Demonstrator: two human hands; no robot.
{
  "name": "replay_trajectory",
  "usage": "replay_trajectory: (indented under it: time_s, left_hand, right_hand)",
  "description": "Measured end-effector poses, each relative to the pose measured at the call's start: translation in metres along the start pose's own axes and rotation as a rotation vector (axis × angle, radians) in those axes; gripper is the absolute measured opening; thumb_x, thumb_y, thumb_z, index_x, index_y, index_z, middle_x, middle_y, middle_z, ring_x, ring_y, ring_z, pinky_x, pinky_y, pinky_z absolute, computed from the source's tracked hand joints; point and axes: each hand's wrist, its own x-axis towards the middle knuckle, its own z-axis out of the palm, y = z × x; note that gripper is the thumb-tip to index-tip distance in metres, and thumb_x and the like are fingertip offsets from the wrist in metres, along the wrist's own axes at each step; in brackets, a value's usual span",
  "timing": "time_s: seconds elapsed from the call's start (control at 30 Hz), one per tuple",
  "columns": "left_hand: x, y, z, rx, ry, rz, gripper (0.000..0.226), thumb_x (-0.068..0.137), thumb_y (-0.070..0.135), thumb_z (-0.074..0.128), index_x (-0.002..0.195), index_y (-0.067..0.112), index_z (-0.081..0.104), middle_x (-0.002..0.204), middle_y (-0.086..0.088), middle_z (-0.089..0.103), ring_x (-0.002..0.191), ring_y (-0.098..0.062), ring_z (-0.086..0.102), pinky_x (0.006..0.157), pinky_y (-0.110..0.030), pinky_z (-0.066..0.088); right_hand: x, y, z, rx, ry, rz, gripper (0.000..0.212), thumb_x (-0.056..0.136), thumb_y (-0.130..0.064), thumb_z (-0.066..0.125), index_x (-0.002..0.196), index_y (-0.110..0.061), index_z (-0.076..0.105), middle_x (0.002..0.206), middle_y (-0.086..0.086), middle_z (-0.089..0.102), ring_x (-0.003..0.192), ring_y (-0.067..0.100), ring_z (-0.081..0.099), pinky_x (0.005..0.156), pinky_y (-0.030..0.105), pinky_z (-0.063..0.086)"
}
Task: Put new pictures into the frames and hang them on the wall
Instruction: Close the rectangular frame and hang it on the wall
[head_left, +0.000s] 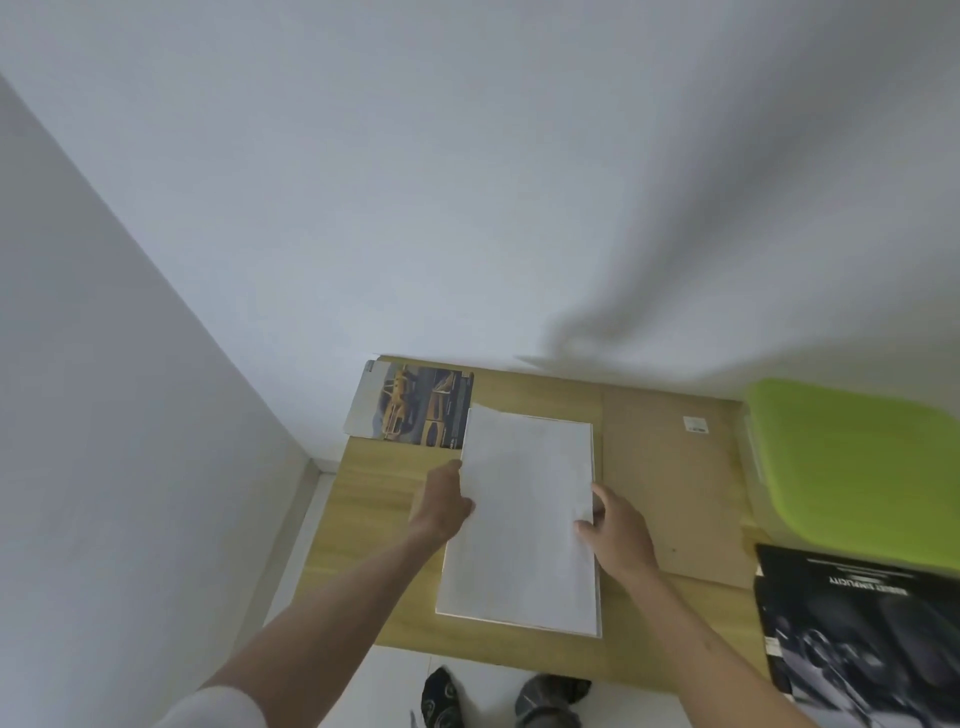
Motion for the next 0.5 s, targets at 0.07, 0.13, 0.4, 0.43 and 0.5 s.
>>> replay_trajectory:
  time_s: [0.07, 0.13, 0.4, 0.43, 0.5]
  left_hand:
    - [-0.002, -0.001, 0.001, 0.208, 0.004, 0.043, 0.031, 0.081, 0.017, 0.071, 0.109, 0.014, 0.059, 0.103, -0.003, 0.061, 0.091, -0.027, 0.064, 0.071, -0.037, 0.053]
    - [-0.001, -0.003, 0.001, 0.357, -0.004, 0.062, 0.033, 0.084, 0.028, 0.072, 0.108, 0.012, 0.056, 0.108, -0.004, 0.053, 0.092, -0.027, 0.060, 0.073, -0.035, 0.050]
    - [0.008, -0.018, 0.004, 0.405, -0.101, 0.111, 0.061, 0.089, 0.039, 0.065, 0.143, 0.021, 0.042, 0.120, -0.005, 0.048, 0.104, -0.027, 0.057, 0.088, -0.040, 0.050]
    - [0.009, -0.019, 0.005, 0.409, -0.103, 0.120, 0.061, 0.090, 0.040, 0.064, 0.144, 0.021, 0.042, 0.121, -0.005, 0.048, 0.104, -0.027, 0.057, 0.089, -0.041, 0.050]
    - [0.010, -0.021, 0.006, 0.406, -0.105, 0.128, 0.061, 0.091, 0.041, 0.062, 0.145, 0.021, 0.041, 0.120, -0.005, 0.047, 0.103, -0.027, 0.057, 0.089, -0.041, 0.050]
  right_hand:
    - [0.002, 0.000, 0.002, -0.080, -0.013, -0.005, 0.056, 0.088, -0.026, 0.064, 0.141, -0.023, 0.046, 0.117, 0.000, 0.053, 0.097, 0.016, 0.058, 0.088, 0.032, 0.050]
    - [0.003, -0.001, 0.003, -0.145, -0.029, -0.016, 0.054, 0.091, -0.026, 0.061, 0.142, -0.023, 0.045, 0.124, 0.003, 0.046, 0.093, 0.017, 0.058, 0.082, 0.029, 0.048]
    - [0.001, 0.005, 0.010, -0.251, -0.009, -0.033, 0.052, 0.095, -0.031, 0.058, 0.144, -0.021, 0.043, 0.135, 0.005, 0.037, 0.105, 0.018, 0.058, 0.075, 0.023, 0.050]
    - [0.001, 0.006, 0.011, -0.238, -0.014, -0.031, 0.054, 0.095, -0.031, 0.057, 0.146, -0.020, 0.042, 0.136, 0.006, 0.037, 0.107, 0.018, 0.058, 0.078, 0.024, 0.051]
    - [0.003, 0.007, 0.012, -0.215, -0.012, -0.033, 0.056, 0.095, -0.030, 0.058, 0.147, -0.018, 0.042, 0.137, 0.006, 0.039, 0.111, 0.018, 0.057, 0.086, 0.027, 0.052]
